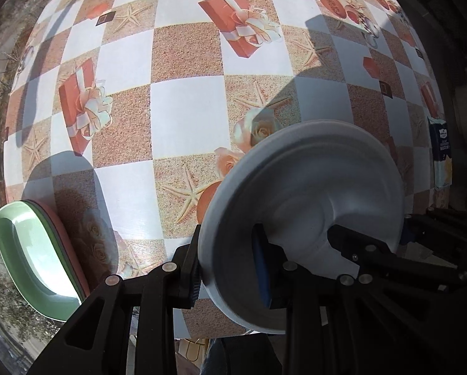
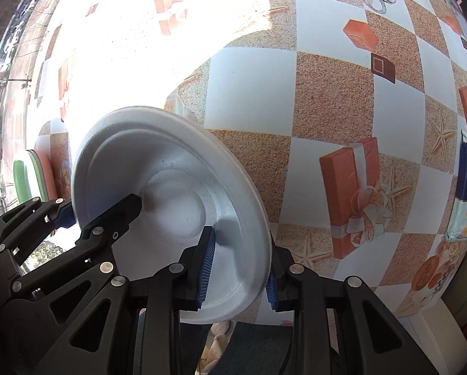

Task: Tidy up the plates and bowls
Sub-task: 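Carry the bowl stack onto the green plate stack and open the right tool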

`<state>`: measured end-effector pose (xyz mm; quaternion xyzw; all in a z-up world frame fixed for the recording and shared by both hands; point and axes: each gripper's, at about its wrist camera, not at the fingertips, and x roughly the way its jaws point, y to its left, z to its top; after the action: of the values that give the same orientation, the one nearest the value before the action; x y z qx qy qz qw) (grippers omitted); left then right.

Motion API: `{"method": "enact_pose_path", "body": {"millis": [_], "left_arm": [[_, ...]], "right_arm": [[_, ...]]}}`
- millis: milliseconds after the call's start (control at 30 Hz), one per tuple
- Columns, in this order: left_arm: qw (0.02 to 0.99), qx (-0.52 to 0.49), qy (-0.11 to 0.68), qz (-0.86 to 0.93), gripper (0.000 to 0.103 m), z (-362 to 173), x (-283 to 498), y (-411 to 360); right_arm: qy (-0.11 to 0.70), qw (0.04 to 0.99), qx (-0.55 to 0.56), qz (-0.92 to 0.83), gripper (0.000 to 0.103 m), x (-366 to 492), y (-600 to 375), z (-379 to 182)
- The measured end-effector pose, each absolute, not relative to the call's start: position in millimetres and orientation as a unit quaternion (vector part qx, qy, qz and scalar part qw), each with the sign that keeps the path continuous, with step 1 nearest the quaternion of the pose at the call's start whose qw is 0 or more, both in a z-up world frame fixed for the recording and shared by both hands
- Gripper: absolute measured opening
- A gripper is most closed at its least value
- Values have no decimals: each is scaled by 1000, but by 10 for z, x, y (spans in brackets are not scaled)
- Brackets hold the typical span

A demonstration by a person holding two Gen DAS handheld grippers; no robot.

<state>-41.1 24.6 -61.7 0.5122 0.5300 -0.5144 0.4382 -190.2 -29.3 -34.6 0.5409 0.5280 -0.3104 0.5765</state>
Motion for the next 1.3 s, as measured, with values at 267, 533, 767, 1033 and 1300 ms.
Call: {"method": "enact_pose_path", "body": {"millis": [267, 533, 767, 1033, 1300], "left_arm": [[477, 474, 541, -505, 31, -460, 212, 437], [526, 430, 550, -486, 31, -181, 962, 555], [585, 378, 559, -449, 30, 240, 1299, 836], [632, 337, 579, -389, 30, 140, 1668, 998], [643, 312, 608, -346, 30, -30, 2054, 1205]], "right_arm": [[546, 600, 504, -296, 32, -1518, -291, -225], [560, 629, 461, -279, 32, -931, -215, 2], [568, 661, 417, -258, 32, -355, -193, 242], [583, 692, 369, -213, 32, 324, -71, 328], [597, 705, 342, -172, 32, 941, 26, 151]]}}
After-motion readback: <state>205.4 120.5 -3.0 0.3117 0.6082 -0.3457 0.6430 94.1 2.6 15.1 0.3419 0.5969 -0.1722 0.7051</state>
